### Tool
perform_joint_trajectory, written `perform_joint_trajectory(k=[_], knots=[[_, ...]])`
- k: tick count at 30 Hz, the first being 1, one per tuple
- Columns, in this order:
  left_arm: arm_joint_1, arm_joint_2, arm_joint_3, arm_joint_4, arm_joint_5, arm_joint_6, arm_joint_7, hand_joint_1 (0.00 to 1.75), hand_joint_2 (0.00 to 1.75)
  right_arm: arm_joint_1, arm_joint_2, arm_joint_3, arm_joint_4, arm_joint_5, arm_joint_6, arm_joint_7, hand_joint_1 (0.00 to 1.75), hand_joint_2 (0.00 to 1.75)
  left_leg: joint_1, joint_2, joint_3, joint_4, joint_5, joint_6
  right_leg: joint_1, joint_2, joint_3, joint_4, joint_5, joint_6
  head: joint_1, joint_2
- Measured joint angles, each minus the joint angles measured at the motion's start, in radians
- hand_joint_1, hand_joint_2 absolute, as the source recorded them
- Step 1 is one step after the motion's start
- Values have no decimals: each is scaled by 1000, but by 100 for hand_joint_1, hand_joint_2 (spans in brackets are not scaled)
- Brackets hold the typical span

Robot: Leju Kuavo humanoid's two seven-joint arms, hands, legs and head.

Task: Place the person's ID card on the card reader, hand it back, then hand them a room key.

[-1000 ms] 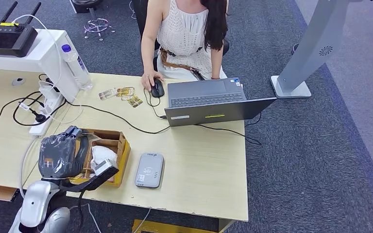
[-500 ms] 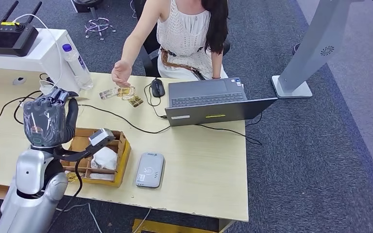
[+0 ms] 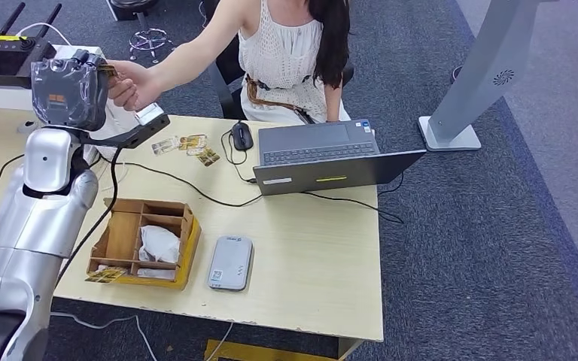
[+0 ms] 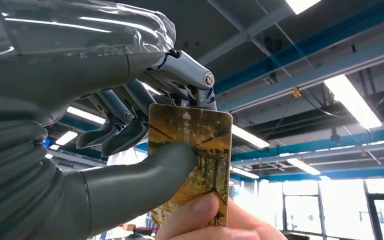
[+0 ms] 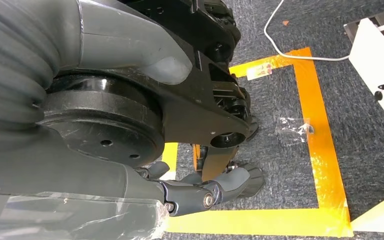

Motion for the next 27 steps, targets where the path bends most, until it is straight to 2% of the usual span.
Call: perform_joint_trajectory(k=[2,13,17,19,22,24,27], knots=[[-3,0,-5,13,5,-1,3,0,175,0,0,0,0,0,0,0,0,175,0,0,0,0,0,0,0,0,0,0,0,0,0,0],[13,1,-7,35,67,35,19,0,175,2,0,0,0,0,-3,-3,0,175,0,0,-1,0,0,0,0,0,0,0,0,0,0,0],[44,1,-6,28,114,60,-17,0,175,3,0,0,0,-4,-3,-9,0,175,0,0,-1,0,0,0,0,0,0,0,0,0,0,0],[98,3,-6,-17,173,90,-61,0,175,6,0,-2,0,-13,-3,-17,0,175,-1,1,-1,-1,-1,0,0,1,0,0,0,0,0,0],[244,16,4,-163,274,122,-120,0,175,17,0,-10,0,-25,-1,-32,0,175,-1,2,0,-1,-2,-1,0,3,-1,0,-1,0,-1,0],[327,25,12,-251,301,125,-131,0,175,25,0,-16,0,-27,0,-36,0,175,0,2,-1,-1,-3,-1,0,3,-1,0,-2,0,0,0],[394,37,23,-333,309,121,-135,0,175,28,0,-21,1,-28,0,-39,0,175,0,1,-2,-1,-3,-1,0,1,-2,0,-2,0,0,0]])
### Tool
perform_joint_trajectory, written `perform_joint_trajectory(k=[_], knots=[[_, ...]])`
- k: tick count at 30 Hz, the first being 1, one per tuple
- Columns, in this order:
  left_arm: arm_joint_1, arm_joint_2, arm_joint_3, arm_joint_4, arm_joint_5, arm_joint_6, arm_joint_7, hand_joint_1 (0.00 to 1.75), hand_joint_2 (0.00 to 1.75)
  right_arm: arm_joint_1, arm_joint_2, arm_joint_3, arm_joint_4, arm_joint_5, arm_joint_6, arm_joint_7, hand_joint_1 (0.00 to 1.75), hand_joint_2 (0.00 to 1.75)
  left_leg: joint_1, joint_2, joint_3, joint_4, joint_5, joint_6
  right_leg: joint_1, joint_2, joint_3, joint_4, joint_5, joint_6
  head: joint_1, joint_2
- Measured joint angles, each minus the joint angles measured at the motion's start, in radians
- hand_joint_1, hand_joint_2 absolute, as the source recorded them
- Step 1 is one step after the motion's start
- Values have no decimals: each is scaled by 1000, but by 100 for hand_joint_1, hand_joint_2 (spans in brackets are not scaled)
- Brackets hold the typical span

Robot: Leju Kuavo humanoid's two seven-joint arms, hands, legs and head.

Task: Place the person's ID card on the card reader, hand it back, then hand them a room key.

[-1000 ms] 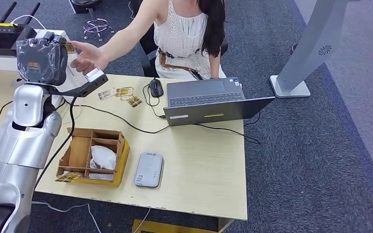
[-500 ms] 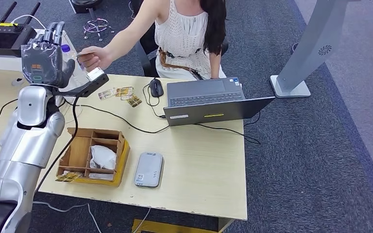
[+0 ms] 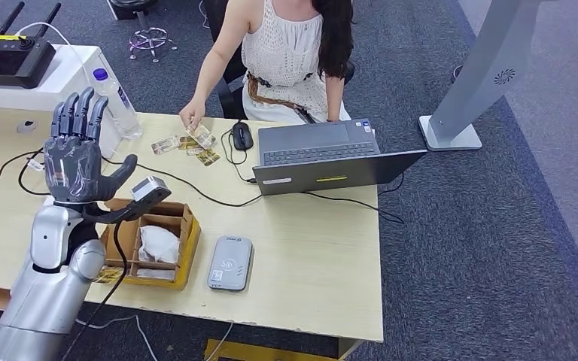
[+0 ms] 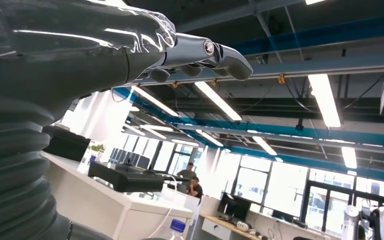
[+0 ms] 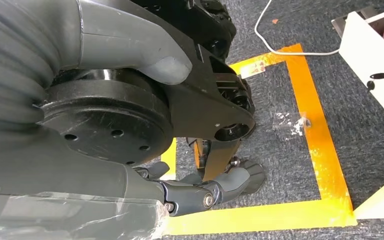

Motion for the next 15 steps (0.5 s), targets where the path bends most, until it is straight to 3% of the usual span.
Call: perform_joint_trajectory(k=[6,8,11,15], knots=[[85,18,27,-103,67,2,-46,0,175,1,0,-7,1,-14,0,-7,0,175,0,2,1,-1,0,-1,0,2,2,1,0,0,0,0],[188,33,63,-194,161,19,-112,0,175,3,0,-18,1,-27,0,-16,0,175,-1,7,3,-1,-2,-2,0,7,2,1,0,-1,0,0],[402,41,174,-377,357,18,-264,0,175,12,0,-40,1,-47,1,-33,0,175,0,13,5,-1,-6,-1,0,13,1,1,-3,-2,-2,0],[604,-23,403,-586,657,-190,-478,0,175,18,0,-70,1,-64,4,-54,0,175,0,9,5,-1,-9,-1,0,9,2,0,-7,-1,-2,0]])
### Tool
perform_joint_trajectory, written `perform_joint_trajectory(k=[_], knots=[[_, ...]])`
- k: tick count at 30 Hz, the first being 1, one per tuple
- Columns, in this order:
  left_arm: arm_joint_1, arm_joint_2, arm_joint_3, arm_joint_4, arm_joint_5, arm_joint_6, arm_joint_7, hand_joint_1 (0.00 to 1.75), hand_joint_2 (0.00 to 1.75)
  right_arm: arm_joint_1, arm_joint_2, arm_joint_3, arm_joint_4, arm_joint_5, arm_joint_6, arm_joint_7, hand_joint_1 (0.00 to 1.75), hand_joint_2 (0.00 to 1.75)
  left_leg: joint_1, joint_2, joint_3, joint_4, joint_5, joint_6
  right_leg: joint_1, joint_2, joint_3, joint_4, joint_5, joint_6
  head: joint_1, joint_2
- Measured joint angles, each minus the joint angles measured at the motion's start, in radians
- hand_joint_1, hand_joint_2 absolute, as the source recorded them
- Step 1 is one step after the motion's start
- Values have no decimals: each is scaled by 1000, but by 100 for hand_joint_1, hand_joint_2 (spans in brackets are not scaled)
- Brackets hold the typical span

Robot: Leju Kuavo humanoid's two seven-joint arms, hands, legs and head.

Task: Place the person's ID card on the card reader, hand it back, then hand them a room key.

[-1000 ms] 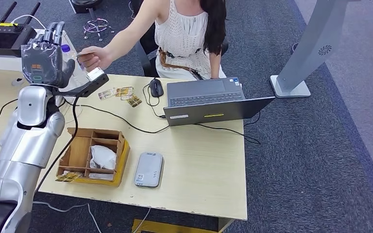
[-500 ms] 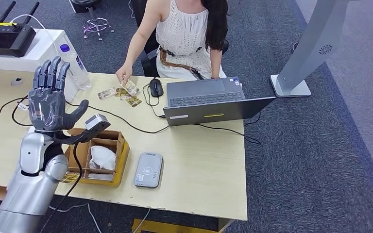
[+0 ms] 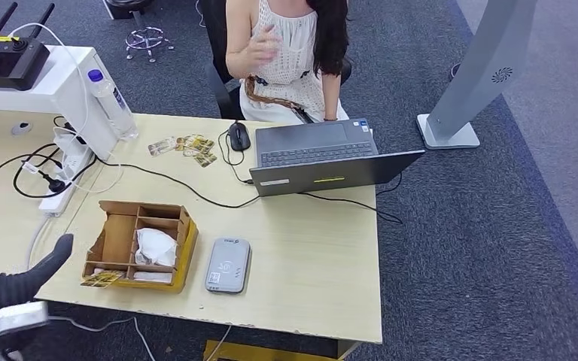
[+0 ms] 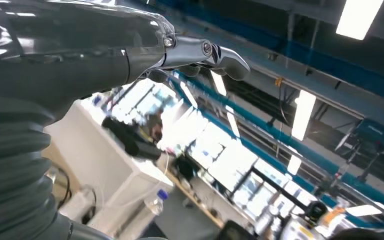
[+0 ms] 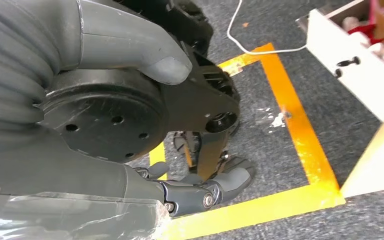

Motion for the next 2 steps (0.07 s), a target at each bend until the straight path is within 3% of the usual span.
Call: perform_joint_trajectory(k=[2], knots=[[38,-43,97,-49,83,-112,-52,0,175,0,0,-10,0,-2,1,-7,0,175,0,-1,0,0,0,0,0,-1,0,0,-1,1,0,0]])
